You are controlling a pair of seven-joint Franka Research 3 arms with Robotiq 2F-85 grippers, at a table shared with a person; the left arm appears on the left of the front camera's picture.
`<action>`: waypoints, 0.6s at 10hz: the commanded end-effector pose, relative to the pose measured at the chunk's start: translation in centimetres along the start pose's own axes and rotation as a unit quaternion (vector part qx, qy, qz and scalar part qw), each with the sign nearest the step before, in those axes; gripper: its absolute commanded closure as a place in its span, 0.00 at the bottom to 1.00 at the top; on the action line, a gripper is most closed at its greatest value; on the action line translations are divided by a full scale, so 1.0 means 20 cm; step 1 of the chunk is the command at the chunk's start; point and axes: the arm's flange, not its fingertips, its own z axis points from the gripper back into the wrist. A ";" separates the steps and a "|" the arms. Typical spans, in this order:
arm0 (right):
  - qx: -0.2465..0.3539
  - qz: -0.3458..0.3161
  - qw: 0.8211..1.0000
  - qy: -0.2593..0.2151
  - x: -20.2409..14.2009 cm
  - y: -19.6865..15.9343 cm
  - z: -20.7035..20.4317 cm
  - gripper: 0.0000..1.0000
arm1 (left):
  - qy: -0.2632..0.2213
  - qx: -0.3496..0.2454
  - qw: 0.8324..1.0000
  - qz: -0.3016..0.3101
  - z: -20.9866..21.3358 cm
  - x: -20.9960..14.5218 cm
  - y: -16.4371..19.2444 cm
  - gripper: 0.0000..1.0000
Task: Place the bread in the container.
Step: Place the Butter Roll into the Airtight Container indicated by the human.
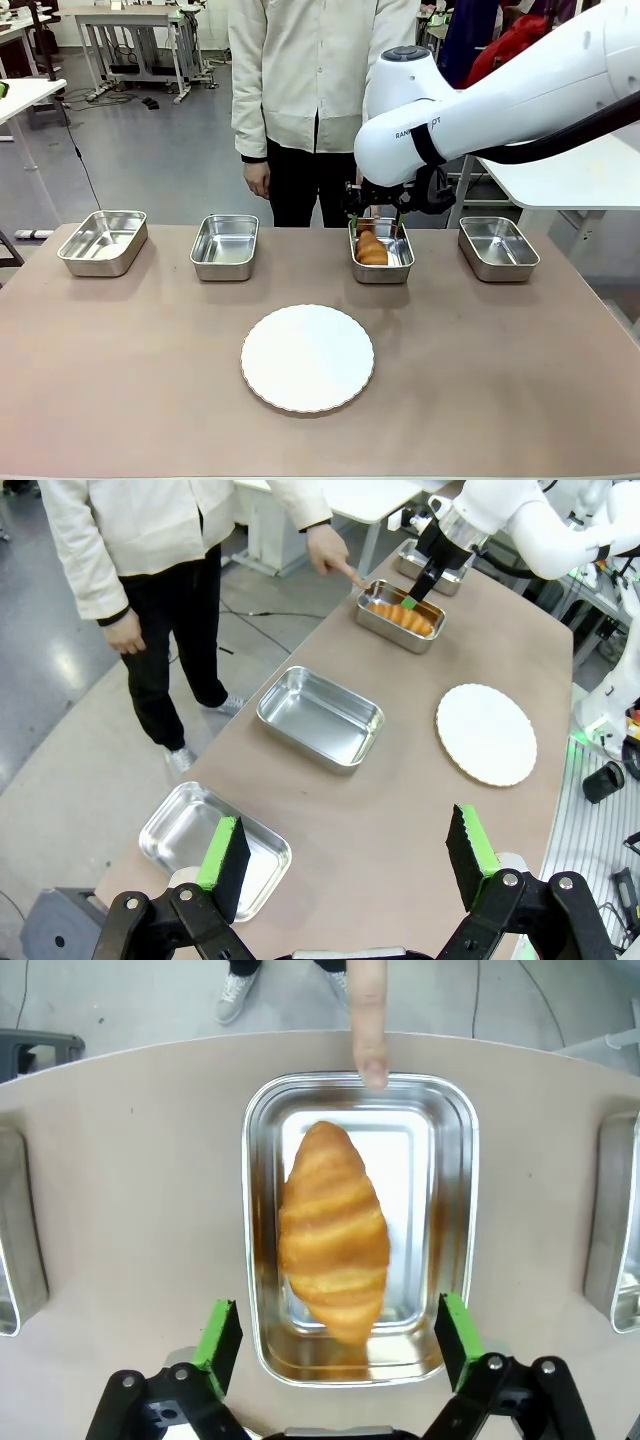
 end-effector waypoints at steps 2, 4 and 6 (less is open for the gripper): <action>0.003 0.004 1.000 0.003 0.00 0.01 -0.02 0.00 | -0.001 -0.001 1.000 -0.002 0.00 0.01 -0.01 0.00; 0.003 0.004 1.000 0.003 0.00 0.01 -0.02 0.00 | -0.001 -0.001 1.000 -0.002 0.00 0.01 -0.01 0.00; 0.003 0.004 1.000 0.003 0.00 0.01 -0.02 0.00 | -0.001 -0.001 1.000 -0.002 0.00 0.01 -0.01 0.00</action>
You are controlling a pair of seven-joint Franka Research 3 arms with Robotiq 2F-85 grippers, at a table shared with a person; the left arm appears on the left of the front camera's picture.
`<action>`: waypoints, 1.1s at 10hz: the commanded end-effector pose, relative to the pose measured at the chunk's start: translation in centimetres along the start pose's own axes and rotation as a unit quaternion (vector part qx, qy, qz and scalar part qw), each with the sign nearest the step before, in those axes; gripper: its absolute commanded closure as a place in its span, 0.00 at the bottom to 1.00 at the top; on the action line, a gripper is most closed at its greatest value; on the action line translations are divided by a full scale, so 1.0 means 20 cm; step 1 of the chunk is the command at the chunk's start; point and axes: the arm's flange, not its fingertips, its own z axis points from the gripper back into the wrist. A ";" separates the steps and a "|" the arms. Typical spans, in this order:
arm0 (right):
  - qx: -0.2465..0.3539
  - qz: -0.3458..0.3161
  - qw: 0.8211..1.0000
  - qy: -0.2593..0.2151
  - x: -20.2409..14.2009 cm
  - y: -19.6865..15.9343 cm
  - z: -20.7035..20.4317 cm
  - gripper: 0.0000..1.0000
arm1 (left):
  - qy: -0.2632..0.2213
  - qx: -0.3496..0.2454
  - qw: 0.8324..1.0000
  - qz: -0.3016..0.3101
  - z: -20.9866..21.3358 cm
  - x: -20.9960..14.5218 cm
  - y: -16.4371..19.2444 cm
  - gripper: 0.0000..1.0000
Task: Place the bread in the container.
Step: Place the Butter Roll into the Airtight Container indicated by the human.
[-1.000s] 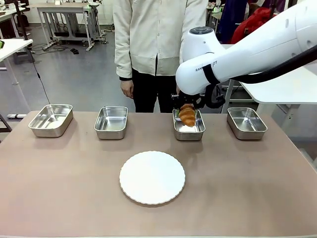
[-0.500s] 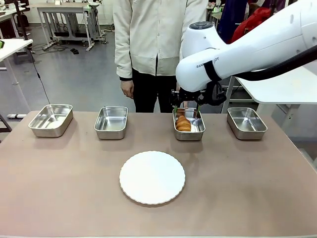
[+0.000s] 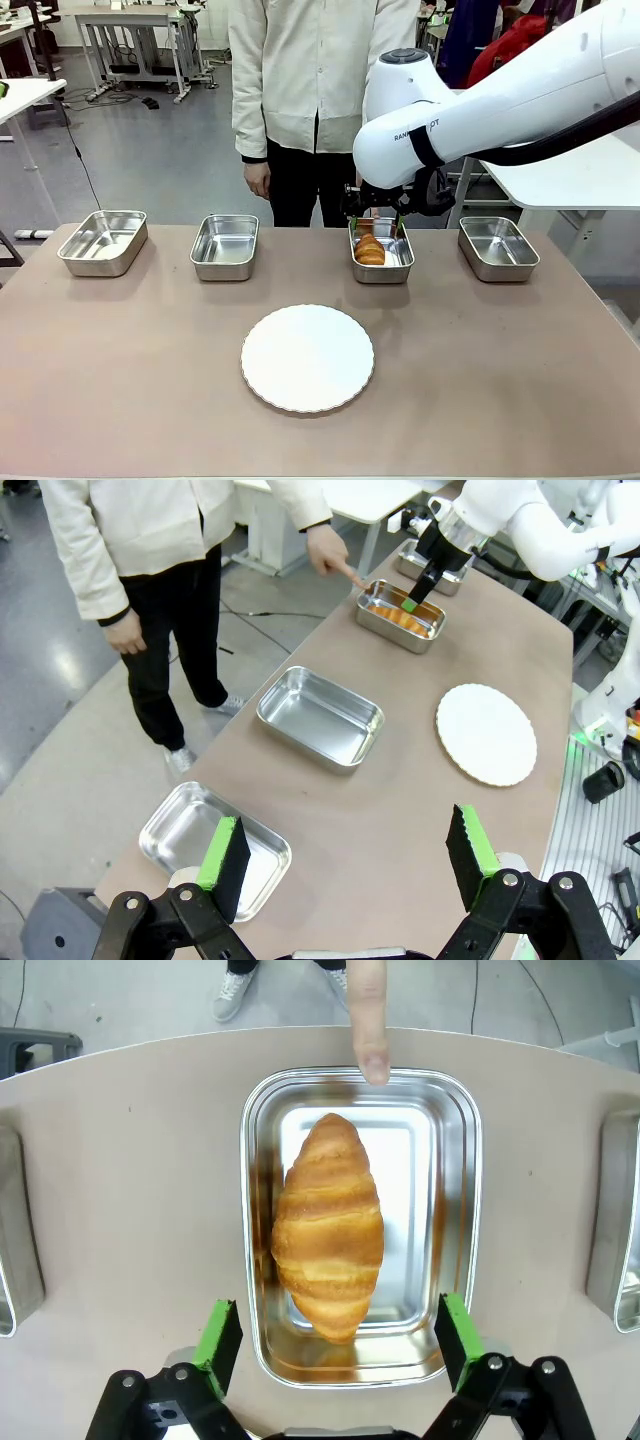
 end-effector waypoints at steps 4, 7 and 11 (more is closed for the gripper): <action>0.004 0.002 1.000 -0.001 0.01 0.00 0.00 0.00 | -0.001 -0.001 1.000 -0.002 0.00 0.01 -0.01 0.00; 0.000 0.000 1.000 0.000 0.00 0.00 0.00 0.00 | -0.001 -0.001 1.000 -0.002 0.00 0.01 -0.01 0.00; 0.000 0.042 0.994 -0.103 -0.57 -0.09 0.35 0.00 | -0.001 -0.001 1.000 -0.002 0.00 0.01 -0.01 0.00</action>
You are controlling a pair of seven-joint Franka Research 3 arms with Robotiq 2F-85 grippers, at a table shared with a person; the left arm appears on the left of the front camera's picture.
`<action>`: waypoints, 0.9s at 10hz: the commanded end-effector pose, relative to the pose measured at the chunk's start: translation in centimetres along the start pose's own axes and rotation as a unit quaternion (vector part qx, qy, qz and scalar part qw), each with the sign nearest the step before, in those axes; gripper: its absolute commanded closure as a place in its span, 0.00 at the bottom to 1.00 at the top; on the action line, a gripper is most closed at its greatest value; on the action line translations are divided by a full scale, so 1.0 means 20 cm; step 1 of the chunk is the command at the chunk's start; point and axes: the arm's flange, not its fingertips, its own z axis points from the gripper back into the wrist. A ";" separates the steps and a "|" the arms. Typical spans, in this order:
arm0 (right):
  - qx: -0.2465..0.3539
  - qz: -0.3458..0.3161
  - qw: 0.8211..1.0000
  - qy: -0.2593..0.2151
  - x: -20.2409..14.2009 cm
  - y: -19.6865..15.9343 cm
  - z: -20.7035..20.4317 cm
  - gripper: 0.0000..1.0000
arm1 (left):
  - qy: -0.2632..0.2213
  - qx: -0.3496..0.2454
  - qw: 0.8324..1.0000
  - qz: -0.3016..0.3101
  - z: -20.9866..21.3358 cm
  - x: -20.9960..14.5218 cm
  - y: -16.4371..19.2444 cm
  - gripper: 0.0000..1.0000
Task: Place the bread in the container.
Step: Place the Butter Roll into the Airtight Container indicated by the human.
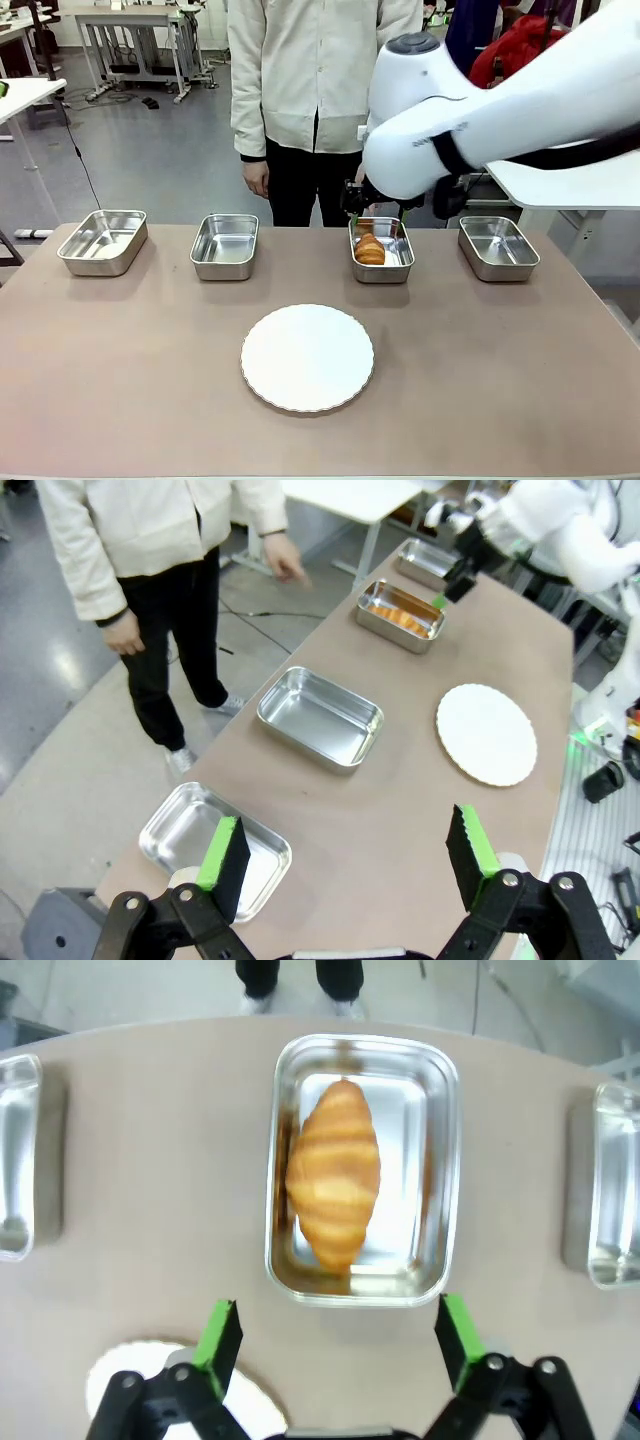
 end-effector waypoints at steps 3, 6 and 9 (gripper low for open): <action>0.026 0.053 0.996 -0.063 -0.56 -0.23 0.19 0.00 | -0.001 -0.001 1.000 -0.002 0.00 0.01 -0.01 0.00; 0.049 0.094 0.993 -0.053 -0.69 -0.35 0.14 0.00 | -0.001 -0.001 1.000 -0.002 0.00 0.01 -0.01 0.00; 0.018 0.067 0.996 -0.061 -0.69 -0.25 0.17 0.00 | -0.001 -0.001 1.000 -0.002 0.00 0.01 -0.01 0.00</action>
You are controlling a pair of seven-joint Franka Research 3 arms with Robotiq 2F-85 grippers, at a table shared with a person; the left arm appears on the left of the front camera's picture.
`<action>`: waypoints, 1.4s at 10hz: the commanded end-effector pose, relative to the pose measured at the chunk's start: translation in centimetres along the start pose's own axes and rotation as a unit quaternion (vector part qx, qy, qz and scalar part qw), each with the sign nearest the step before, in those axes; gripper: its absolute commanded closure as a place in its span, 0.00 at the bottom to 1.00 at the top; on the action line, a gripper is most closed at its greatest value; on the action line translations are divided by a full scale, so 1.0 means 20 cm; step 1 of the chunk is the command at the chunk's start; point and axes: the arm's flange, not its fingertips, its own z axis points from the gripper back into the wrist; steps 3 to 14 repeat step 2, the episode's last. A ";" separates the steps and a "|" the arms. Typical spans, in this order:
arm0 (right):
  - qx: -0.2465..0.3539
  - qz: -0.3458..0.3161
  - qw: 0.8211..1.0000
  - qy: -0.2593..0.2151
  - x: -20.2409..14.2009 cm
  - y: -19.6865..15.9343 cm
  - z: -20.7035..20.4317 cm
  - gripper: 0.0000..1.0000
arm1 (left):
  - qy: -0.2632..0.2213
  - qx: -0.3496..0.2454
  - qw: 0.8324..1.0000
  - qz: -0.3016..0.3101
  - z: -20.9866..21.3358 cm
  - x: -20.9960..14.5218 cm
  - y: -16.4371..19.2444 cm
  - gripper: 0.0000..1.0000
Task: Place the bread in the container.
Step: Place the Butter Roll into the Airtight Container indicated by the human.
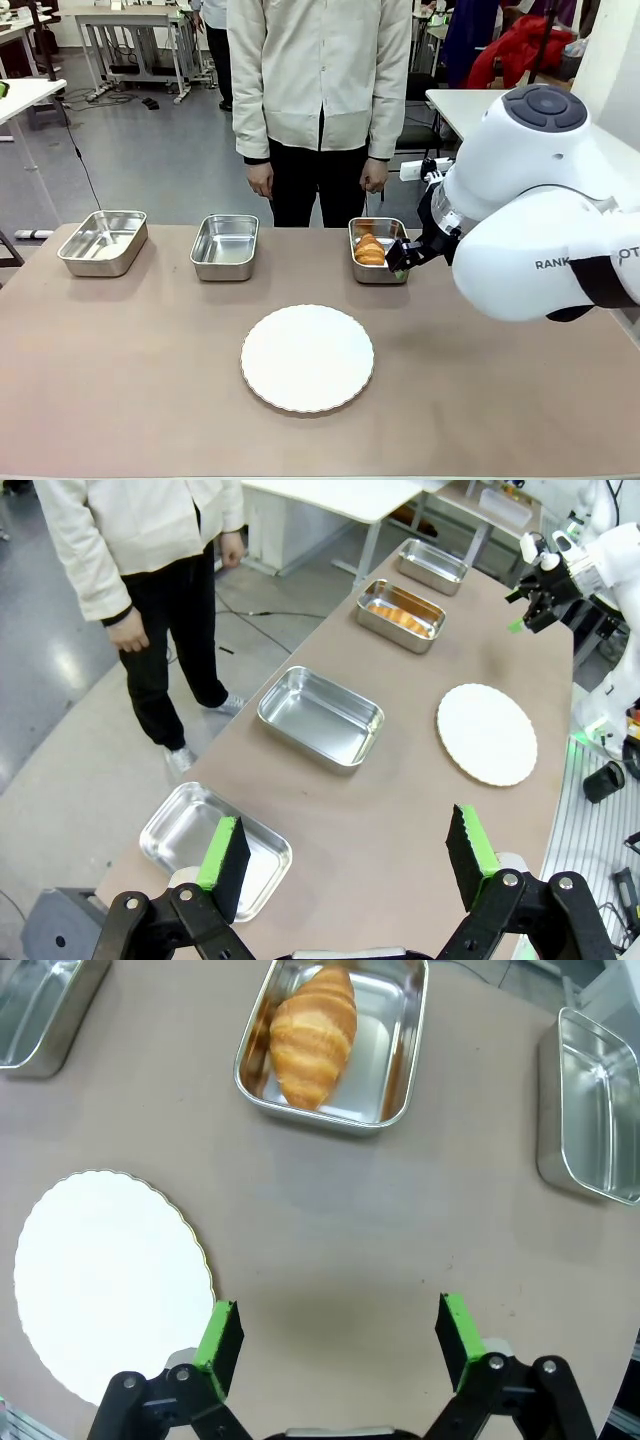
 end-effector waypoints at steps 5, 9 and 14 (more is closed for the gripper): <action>-0.005 -0.012 1.000 -0.002 0.01 0.01 0.01 0.00 | -0.002 -0.001 1.000 -0.002 0.00 0.01 -0.02 0.00; -0.005 -0.012 1.000 -0.002 0.01 0.01 0.01 0.00 | -0.002 -0.001 1.000 -0.002 0.00 0.01 -0.02 0.00; -0.005 -0.012 1.000 -0.002 0.01 0.01 0.01 0.00 | -0.002 -0.001 1.000 -0.002 0.00 0.01 -0.02 0.00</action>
